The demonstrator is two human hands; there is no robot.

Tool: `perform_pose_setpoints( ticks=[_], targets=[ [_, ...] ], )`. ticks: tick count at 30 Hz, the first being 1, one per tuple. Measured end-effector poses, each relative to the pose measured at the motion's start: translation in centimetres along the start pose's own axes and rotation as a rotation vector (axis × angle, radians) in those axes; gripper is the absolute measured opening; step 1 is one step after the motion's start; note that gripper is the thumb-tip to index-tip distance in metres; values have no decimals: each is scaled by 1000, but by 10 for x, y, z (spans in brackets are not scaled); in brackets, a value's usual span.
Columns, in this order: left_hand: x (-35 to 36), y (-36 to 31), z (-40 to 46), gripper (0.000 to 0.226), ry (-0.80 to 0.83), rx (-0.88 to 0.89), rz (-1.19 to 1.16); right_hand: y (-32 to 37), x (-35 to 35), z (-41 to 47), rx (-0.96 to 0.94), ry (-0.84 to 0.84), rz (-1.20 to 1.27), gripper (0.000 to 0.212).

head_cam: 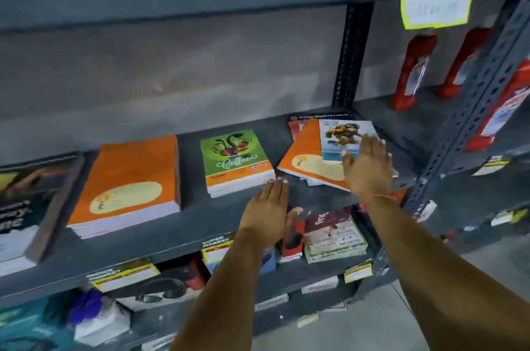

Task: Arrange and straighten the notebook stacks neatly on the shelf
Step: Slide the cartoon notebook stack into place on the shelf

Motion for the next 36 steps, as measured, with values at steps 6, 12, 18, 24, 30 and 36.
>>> perform_pose_setpoints(
  ticks=[6, 12, 18, 24, 30, 36],
  targets=[
    [28, 0, 28, 93, -32, -115, 8, -35, 46, 45, 185, 209, 148, 63],
    [32, 1, 30, 83, -41, -109, 73, -62, 59, 66, 300, 324, 254, 82],
    [32, 2, 28, 83, -2, -147, 93, -63, 60, 76, 300, 373, 222, 83],
    [30, 1, 27, 84, 19, -155, 75, -65, 54, 73, 385, 362, 273, 96],
    [22, -1, 25, 82, -32, -147, 12, -79, 54, 67, 575, 402, 524, 73],
    [16, 5, 19, 68, -77, -115, -67, -78, 46, 61, 695, 566, 1143, 18]
  ],
)
Point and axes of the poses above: each hand's wrist, its own z-axis towards the middle knuckle, its own x-axis out of the palm, y = z × x, the point moved 7 cm from there along z, towards the middle knuckle, and after that the axes turned 14 degrees about -z, right-handed, at the moved point
